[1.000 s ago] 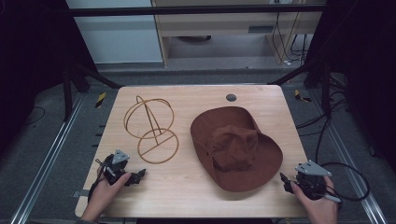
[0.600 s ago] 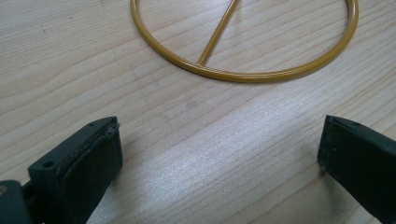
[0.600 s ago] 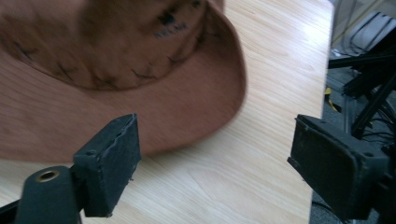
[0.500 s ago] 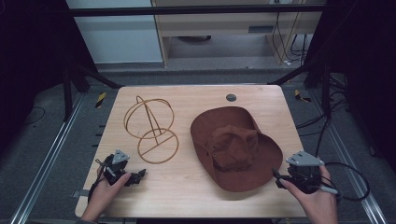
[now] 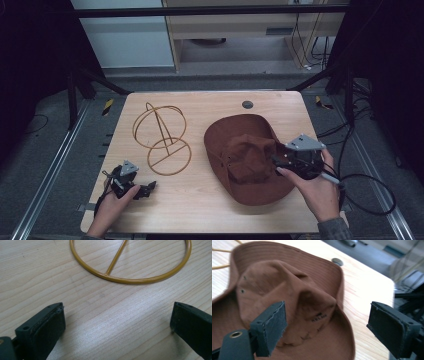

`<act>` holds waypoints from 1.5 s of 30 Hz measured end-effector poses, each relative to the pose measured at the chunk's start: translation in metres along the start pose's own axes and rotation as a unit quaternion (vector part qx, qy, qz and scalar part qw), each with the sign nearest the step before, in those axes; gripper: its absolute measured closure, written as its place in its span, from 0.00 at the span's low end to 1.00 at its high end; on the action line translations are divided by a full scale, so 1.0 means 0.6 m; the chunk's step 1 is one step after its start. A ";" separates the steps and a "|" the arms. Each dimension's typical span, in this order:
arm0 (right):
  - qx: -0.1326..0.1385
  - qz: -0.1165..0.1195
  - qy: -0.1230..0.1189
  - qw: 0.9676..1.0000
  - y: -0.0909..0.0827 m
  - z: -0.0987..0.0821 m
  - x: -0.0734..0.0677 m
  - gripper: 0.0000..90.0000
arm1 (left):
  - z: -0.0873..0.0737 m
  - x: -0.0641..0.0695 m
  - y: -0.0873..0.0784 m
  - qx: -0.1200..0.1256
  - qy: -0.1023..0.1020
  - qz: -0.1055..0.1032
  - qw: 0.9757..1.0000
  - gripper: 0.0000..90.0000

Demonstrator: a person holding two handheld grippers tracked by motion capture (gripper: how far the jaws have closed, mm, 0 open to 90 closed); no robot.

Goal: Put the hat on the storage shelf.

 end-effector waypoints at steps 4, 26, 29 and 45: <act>-0.017 0.026 -0.005 1.000 0.008 0.023 -0.001 0.17 | 0.000 0.000 0.000 0.000 0.000 0.000 1.000 0.00; -0.118 0.142 -0.003 0.983 0.079 0.087 -0.009 0.28 | 0.000 -0.001 0.000 0.000 0.003 -0.002 1.000 0.00; -0.129 0.148 -0.006 0.981 0.092 0.088 -0.018 0.28 | 0.000 -0.001 0.000 0.000 0.003 -0.002 1.000 0.00; -0.158 0.184 -0.025 0.970 0.174 0.088 -0.042 0.27 | 0.000 -0.001 0.000 0.000 0.003 -0.003 1.000 0.00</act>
Point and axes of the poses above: each handheld gripper's, and its own axes: y roughly forward along the jaws, z roughly out of its top, x roughly to its right, the point moved 4 cm from there along y, roughly forward along the jaws
